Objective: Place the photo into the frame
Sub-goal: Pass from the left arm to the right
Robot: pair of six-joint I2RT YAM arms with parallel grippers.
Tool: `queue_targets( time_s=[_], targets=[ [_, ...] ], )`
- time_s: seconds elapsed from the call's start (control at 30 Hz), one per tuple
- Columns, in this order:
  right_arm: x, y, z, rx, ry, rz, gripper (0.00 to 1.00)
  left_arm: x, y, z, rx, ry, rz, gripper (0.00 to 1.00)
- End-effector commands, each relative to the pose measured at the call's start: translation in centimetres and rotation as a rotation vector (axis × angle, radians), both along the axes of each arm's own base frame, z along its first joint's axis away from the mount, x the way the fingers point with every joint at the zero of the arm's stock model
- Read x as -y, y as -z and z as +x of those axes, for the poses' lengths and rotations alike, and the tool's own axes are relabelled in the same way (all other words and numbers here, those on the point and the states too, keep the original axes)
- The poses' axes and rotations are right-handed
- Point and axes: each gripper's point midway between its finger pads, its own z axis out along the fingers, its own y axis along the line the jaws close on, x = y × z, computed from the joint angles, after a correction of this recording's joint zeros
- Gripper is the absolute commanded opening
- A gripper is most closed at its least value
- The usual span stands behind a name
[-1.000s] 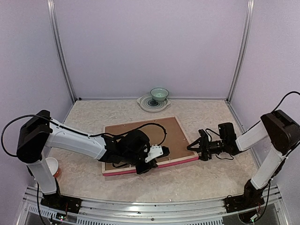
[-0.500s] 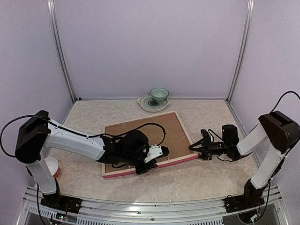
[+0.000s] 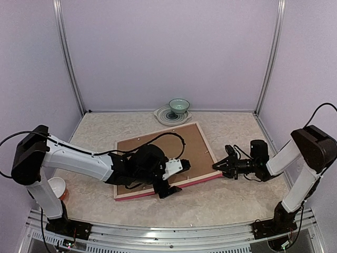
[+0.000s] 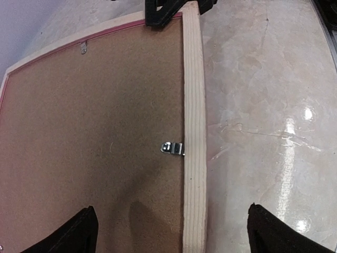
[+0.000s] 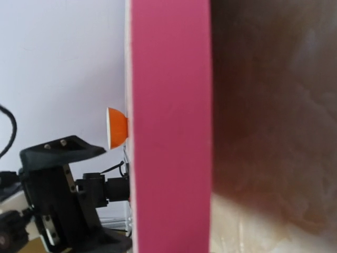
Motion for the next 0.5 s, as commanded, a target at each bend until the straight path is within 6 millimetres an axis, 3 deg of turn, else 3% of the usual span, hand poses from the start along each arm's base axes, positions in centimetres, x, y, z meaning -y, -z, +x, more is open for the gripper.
queue_targets(
  time_s=[0.0,0.3,0.47],
  targets=[
    [-0.3,-2.8,-0.2,0.054,-0.02,0.043,0.2,-0.1,-2.0,-0.1,0.12,-0.046,-0.027,0.99],
    [-0.2,-5.3,0.0,0.041,0.012,0.046,0.19,-1.2,-0.8,-0.4,0.397,-0.159,0.143,0.98],
    [-0.4,-6.0,-0.1,0.037,0.013,0.057,0.18,-1.4,-0.3,-0.1,0.475,-0.202,0.19,0.88]
  ],
)
